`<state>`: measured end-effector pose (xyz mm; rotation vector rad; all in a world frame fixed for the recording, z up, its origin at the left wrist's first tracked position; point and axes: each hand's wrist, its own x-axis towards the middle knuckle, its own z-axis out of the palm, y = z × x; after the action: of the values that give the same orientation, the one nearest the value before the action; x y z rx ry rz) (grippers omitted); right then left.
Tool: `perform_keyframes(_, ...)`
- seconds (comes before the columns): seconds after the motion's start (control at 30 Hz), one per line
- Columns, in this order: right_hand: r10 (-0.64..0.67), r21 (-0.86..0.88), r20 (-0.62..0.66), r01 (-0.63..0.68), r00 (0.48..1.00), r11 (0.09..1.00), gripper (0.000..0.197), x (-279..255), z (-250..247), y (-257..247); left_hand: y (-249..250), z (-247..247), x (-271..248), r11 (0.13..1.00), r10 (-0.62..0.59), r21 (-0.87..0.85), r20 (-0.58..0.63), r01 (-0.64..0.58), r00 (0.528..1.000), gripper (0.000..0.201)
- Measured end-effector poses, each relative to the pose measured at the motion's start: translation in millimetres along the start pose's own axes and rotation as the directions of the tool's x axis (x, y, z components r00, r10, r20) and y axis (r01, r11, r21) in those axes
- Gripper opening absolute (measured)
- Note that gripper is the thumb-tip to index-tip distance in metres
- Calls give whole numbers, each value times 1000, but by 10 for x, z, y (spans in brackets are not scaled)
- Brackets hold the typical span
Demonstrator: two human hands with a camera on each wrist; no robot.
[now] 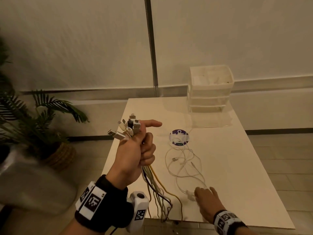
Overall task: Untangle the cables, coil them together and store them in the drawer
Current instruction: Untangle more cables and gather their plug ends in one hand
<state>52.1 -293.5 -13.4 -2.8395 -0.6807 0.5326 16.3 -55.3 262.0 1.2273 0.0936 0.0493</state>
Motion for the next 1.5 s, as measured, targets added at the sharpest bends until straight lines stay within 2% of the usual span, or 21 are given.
perform_keyframes(0.03,49,221,-50,-36,998,975,15,21,-158,-38,-12,-9,19,1000,-4,5,-3,4,1000,42)
perform_keyframes(0.07,121,473,-81,-69,989,878,9,57,-339,-81,-27,-13,40,1000,-10,11,-3,10,1000,41)
perform_keyframes(0.1,194,658,-109,-76,975,749,10,97,-544,-132,-45,-11,62,1000,-16,17,-1,16,1000,41)
perform_keyframes(0.17,299,900,-150,5,942,435,11,140,-997,-246,-87,12,106,999,-27,41,4,27,1000,40)
perform_keyframes(0.23,301,996,-89,83,949,35,12,111,-1443,-409,-130,62,159,996,-43,75,8,42,999,38)
perform_keyframes(0.27,253,984,-51,91,966,-151,13,81,-1623,-511,-147,87,173,995,-53,90,8,52,999,36)
perform_keyframes(0.3,193,955,-41,95,980,-282,14,33,-1801,-602,-163,123,203,993,-62,97,10,61,998,35)
perform_keyframes(0.33,139,932,-62,107,988,-347,14,-15,-1936,-691,-170,158,230,993,-71,96,14,70,997,35)
perform_keyframes(0.37,103,925,-102,133,989,-357,13,-66,-2036,-782,-172,190,255,993,-76,91,15,74,997,35)
perform_keyframes(0.4,80,931,-156,174,984,-321,10,-119,-2115,-874,-175,219,279,994,-76,79,15,75,997,37)
perform_keyframes(0.5,63,937,-323,328,944,-121,5,-229,-2249,-1107,-205,273,332,997,-74,34,-3,74,997,33)
perform_keyframes(0.63,114,912,-409,407,905,41,3,-296,-2324,-1298,-275,305,362,998,-42,55,2,42,999,43)
perform_keyframes(0.77,188,919,-395,388,899,74,13,-302,-2338,-1369,-328,291,385,997,28,76,21,-29,999,60)
perform_keyframes(0.87,211,919,-393,375,895,120,8,-265,-2313,-1384,-356,307,380,993,60,107,-4,-59,998,50)
perform_keyframes(0.97,184,912,-399,369,898,179,11,-242,-2290,-1389,-360,322,380,992,76,110,-53,-70,996,26)
perform_keyframes(1.07,154,916,-386,358,910,179,14,-243,-2276,-1387,-347,285,408,991,82,113,-143,-66,986,33)
perform_keyframes(1.17,142,891,-414,369,899,263,14,-256,-2216,-1338,-279,184,458,995,86,77,-228,-71,970,41)
perform_keyframes(1.27,48,850,-413,366,910,379,9,-276,-2153,-1247,-137,66,490,993,112,-18,-246,-120,963,32)
perform_keyframes(1.33,-28,814,-371,340,928,471,13,-272,-2105,-1165,-22,-38,493,987,134,-59,-228,-151,964,37)
perform_keyframes(1.43,-74,794,-309,301,948,528,20,-239,-2040,-1013,185,-218,496,978,117,-154,-145,-139,983,47)
perform_keyframes(1.5,-100,775,-269,277,958,568,23,-205,-2030,-913,311,-330,482,991,127,-42,-60,-129,990,50)
